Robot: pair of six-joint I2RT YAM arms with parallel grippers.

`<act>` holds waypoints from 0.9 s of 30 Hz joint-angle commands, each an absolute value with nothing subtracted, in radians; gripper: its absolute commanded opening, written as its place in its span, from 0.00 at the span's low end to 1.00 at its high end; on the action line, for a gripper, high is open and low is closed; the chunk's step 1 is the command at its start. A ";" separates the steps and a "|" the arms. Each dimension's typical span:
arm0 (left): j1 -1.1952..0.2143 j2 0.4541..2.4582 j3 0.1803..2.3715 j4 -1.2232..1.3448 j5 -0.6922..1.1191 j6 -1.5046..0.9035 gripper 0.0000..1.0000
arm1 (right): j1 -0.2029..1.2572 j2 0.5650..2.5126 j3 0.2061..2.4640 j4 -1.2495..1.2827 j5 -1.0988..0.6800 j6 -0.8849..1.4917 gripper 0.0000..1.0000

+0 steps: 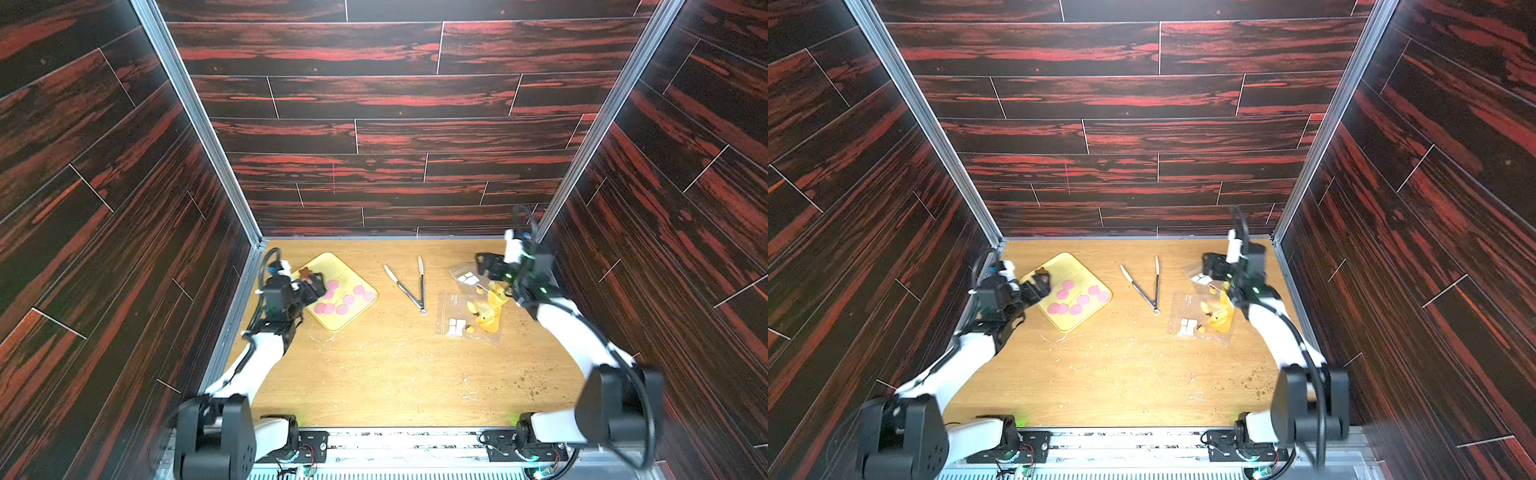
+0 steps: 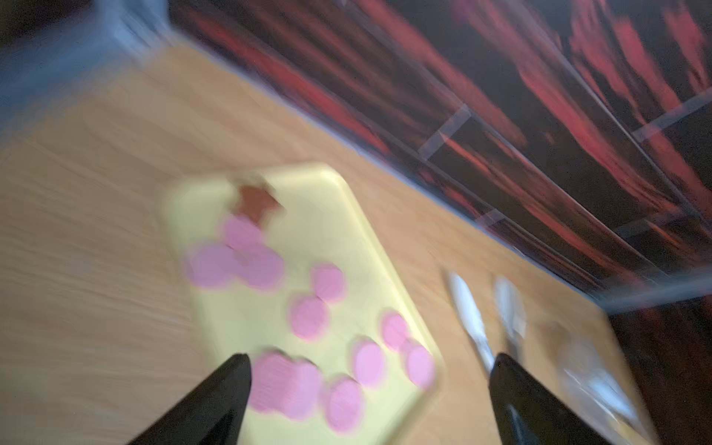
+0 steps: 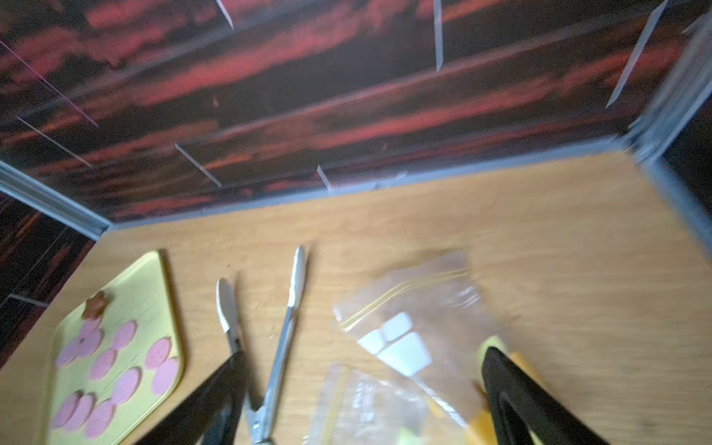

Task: Put the cookies into a resealable bag to prevent moisture
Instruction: Pick up the ziploc bag from the center of the board.

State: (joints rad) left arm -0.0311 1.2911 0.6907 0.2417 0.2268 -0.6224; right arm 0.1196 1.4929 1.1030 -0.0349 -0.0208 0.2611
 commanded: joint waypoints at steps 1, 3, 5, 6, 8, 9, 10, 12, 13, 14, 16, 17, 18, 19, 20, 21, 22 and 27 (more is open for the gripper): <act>-0.079 1.347 0.737 0.301 0.434 -0.761 0.99 | 0.158 1.642 1.228 -0.252 0.062 0.318 0.96; -0.110 1.385 0.766 0.315 0.470 -0.787 0.99 | 0.181 1.720 1.290 -0.297 0.109 0.324 0.98; -0.137 1.417 0.789 0.334 0.498 -0.808 0.99 | 0.189 1.781 1.327 -0.304 0.129 0.332 0.98; -0.150 1.431 0.798 0.346 0.506 -0.822 0.99 | 0.191 1.813 1.351 -0.312 0.139 0.337 0.98; -0.169 1.451 0.812 0.357 0.517 -0.838 0.99 | 0.193 1.876 1.403 -0.334 0.162 0.342 0.98; -0.177 1.462 0.818 0.363 0.520 -0.845 0.99 | 0.193 1.913 1.435 -0.351 0.171 0.346 0.98; -0.184 1.471 0.826 0.366 0.525 -0.848 0.99 | 0.192 1.946 1.462 -0.365 0.175 0.350 0.98; -0.192 1.486 0.839 0.365 0.537 -0.852 0.99 | 0.193 1.994 1.495 -0.373 0.178 0.361 0.98; -0.197 1.493 0.839 0.371 0.536 -0.851 0.99 | 0.193 2.017 1.513 -0.377 0.178 0.365 0.98; -0.201 1.497 0.842 0.373 0.538 -0.849 0.99 | 0.192 2.039 1.534 -0.386 0.179 0.367 0.97; -0.205 1.515 0.849 0.374 0.546 -0.853 0.99 | 0.192 2.093 1.583 -0.410 0.169 0.362 0.96; -0.208 1.522 0.852 0.376 0.550 -0.855 0.99 | 0.194 2.114 1.602 -0.420 0.170 0.360 0.94; -0.209 1.529 0.855 0.381 0.556 -0.858 0.99 | 0.194 2.136 1.620 -0.430 0.169 0.359 0.93; -0.210 1.533 0.857 0.382 0.558 -0.859 0.99 | 0.193 2.154 1.633 -0.436 0.171 0.357 0.91; -0.212 1.536 0.858 0.385 0.559 -0.859 0.99 | 0.193 2.169 1.640 -0.441 0.171 0.356 0.87; -0.213 1.540 0.860 0.385 0.563 -0.859 0.99 | 0.193 2.184 1.650 -0.446 0.167 0.355 0.83; -0.212 1.544 0.862 0.385 0.566 -0.859 0.99 | 0.193 2.199 1.657 -0.451 0.163 0.351 0.79; -0.212 1.556 0.865 0.381 0.574 -0.861 0.99 | 0.194 2.227 1.650 -0.459 0.173 0.334 0.58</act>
State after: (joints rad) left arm -0.2096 1.5463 0.8345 0.3614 0.5564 -0.8494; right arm 0.1905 2.1773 1.6405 -0.4202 0.1627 0.3370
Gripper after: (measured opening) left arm 0.988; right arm 0.603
